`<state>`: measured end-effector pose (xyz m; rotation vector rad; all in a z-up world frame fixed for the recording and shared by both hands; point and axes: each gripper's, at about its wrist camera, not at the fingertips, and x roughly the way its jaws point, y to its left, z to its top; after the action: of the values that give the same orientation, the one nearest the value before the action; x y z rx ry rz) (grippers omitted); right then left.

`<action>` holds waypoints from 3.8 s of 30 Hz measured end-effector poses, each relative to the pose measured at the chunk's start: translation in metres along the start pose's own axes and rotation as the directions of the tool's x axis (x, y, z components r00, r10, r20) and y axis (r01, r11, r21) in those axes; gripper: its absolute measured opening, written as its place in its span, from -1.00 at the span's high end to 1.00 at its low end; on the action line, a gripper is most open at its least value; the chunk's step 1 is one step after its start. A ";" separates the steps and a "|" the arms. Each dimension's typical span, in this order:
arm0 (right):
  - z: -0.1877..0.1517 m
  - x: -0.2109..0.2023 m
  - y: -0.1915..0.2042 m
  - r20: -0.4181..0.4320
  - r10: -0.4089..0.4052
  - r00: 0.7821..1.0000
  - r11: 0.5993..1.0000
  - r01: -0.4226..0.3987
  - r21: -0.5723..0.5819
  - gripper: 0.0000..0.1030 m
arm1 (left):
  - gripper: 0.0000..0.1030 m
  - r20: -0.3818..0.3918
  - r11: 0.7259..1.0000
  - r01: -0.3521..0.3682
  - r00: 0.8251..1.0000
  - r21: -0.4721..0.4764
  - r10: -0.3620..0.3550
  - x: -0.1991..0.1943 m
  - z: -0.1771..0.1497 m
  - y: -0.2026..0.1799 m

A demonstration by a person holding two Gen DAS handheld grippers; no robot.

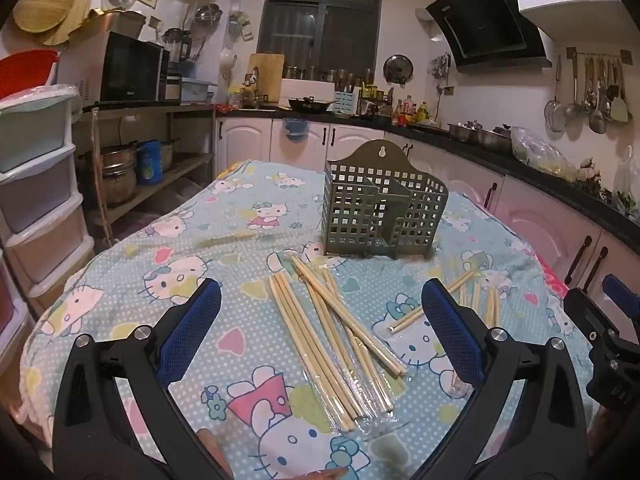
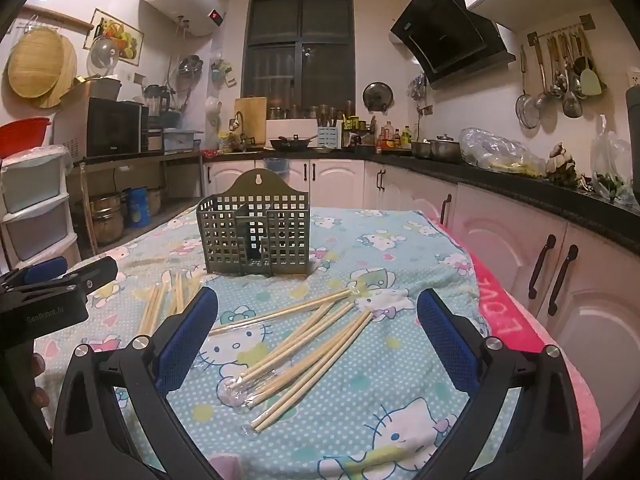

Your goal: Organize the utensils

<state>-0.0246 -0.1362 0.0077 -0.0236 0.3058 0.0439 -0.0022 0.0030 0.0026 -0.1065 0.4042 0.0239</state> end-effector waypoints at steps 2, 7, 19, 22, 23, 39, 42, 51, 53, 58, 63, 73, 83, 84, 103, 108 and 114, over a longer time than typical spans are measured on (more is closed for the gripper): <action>-0.001 -0.001 0.000 0.003 0.001 1.000 1.000 -0.001 -0.003 -0.88 | -0.79 0.001 1.000 0.000 1.000 0.002 0.000 0.000 0.000 0.000; -0.002 -0.002 0.000 0.004 0.002 1.000 1.000 -0.002 0.000 -0.88 | -0.79 0.002 1.000 0.002 1.000 0.000 -0.002 0.002 -0.002 0.003; -0.001 -0.003 0.000 0.009 0.001 1.000 1.000 -0.001 -0.004 -0.88 | -0.79 0.005 1.000 0.002 1.000 -0.001 -0.002 0.000 0.000 0.001; 0.000 -0.003 0.000 0.007 0.001 1.000 1.000 -0.001 -0.003 -0.88 | -0.79 0.002 1.000 0.002 1.000 -0.001 -0.002 0.001 0.000 0.002; -0.001 -0.003 0.000 0.007 0.001 1.000 1.000 -0.001 -0.003 -0.88 | -0.79 0.002 1.000 0.002 1.000 -0.002 -0.002 0.000 0.000 0.003; -0.001 -0.004 0.001 0.007 0.002 1.000 1.000 -0.001 -0.001 -0.88 | -0.79 0.003 1.000 0.001 1.000 -0.001 -0.001 -0.001 0.001 0.000; -0.001 -0.003 0.001 0.005 0.001 1.000 1.000 -0.001 0.000 -0.88 | -0.79 0.004 1.000 0.002 1.000 -0.003 -0.002 -0.001 0.001 0.001; -0.001 -0.002 0.000 -0.001 0.004 1.000 1.000 -0.004 0.005 -0.88 | -0.79 0.003 1.000 0.001 1.000 -0.003 -0.001 -0.001 0.001 0.002; -0.002 -0.002 0.000 -0.001 0.004 1.000 1.000 -0.004 0.002 -0.88 | -0.79 0.004 1.000 0.003 1.000 -0.004 -0.003 -0.001 0.001 0.002; -0.003 -0.001 -0.002 -0.006 0.009 1.000 1.000 -0.009 0.001 -0.88 | -0.79 -0.001 1.000 0.002 1.000 -0.007 -0.002 -0.001 0.001 0.002; -0.002 0.004 -0.001 -0.028 0.023 0.999 1.000 -0.023 -0.002 -0.88 | -0.79 -0.017 1.000 -0.002 1.000 -0.024 0.001 0.005 0.003 0.008; 0.009 0.035 0.003 -0.126 0.053 0.991 0.998 -0.056 -0.016 -0.88 | -0.79 -0.093 0.997 -0.005 0.996 -0.073 -0.002 0.029 0.013 0.032; 0.022 0.091 -0.011 -0.307 0.141 0.941 0.989 -0.119 0.086 -0.88 | -0.79 -0.208 0.993 0.054 0.975 -0.109 -0.076 0.066 0.027 0.052; 0.022 0.097 -0.012 -0.323 0.138 0.936 0.989 -0.114 0.091 -0.88 | -0.79 -0.219 0.989 0.078 0.970 -0.125 -0.104 0.071 0.029 0.053; 0.020 0.180 -0.049 -0.527 0.193 0.828 0.977 -0.113 0.181 -0.37 | 0.21 -0.450 0.918 0.197 0.824 -0.345 -0.345 0.183 0.041 0.060; 0.016 0.200 -0.060 -0.565 0.245 0.788 0.960 -0.115 0.256 -0.21 | 0.24 -0.467 0.903 0.180 0.807 -0.390 -0.362 0.199 0.042 0.067; 0.009 0.228 -0.074 -0.599 0.311 0.738 0.925 -0.089 0.370 -0.06 | 0.35 -0.476 0.895 0.161 0.800 -0.416 -0.365 0.211 0.043 0.072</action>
<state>0.1988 -0.2003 -0.0514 0.3304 1.0214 0.2083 0.2054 0.0799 -0.0481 -0.5427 0.9570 -0.2229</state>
